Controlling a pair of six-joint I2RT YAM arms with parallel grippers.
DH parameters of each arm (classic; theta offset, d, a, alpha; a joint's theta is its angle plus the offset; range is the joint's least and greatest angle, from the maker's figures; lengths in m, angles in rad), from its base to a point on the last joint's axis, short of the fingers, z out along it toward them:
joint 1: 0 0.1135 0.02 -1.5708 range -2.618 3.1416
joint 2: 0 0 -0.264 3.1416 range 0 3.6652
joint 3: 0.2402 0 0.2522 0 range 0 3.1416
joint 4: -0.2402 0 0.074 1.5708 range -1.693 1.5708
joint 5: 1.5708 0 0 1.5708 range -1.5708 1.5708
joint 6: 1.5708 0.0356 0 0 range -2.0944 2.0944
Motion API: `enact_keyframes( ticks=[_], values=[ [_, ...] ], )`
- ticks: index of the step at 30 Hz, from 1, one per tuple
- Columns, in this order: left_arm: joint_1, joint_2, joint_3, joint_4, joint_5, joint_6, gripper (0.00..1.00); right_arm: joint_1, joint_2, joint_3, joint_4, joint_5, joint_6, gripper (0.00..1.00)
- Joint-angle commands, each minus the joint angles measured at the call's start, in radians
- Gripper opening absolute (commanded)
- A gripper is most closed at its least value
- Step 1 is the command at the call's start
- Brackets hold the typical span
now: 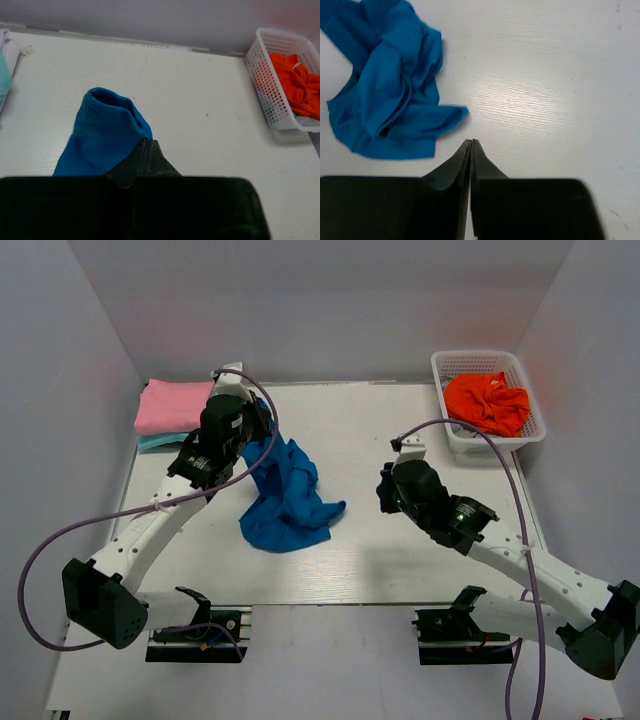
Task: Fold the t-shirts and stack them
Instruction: Flatten out the tshirt
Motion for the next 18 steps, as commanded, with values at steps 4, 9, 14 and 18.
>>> enact_keyframes(
  ticks=[4, 9, 14, 18],
  values=[
    [-0.004, -0.039, 0.021, -0.005, 0.047, -0.005, 0.00, 0.011, 0.225, 0.029, 0.043, -0.227, -0.050, 0.42],
    [-0.004, -0.030, -0.025, -0.025, 0.023, -0.036, 0.00, 0.002, 0.373, 0.107, 0.112, -0.109, 0.097, 0.75],
    [-0.004, -0.042, -0.063, -0.035, -0.016, -0.055, 0.00, 0.000, 0.567, 0.208, 0.157, -0.046, 0.223, 0.83],
    [-0.004, -0.064, -0.085, -0.056, -0.039, -0.056, 0.00, -0.001, 0.747, 0.343, 0.114, -0.035, 0.294, 0.86]
  ],
)
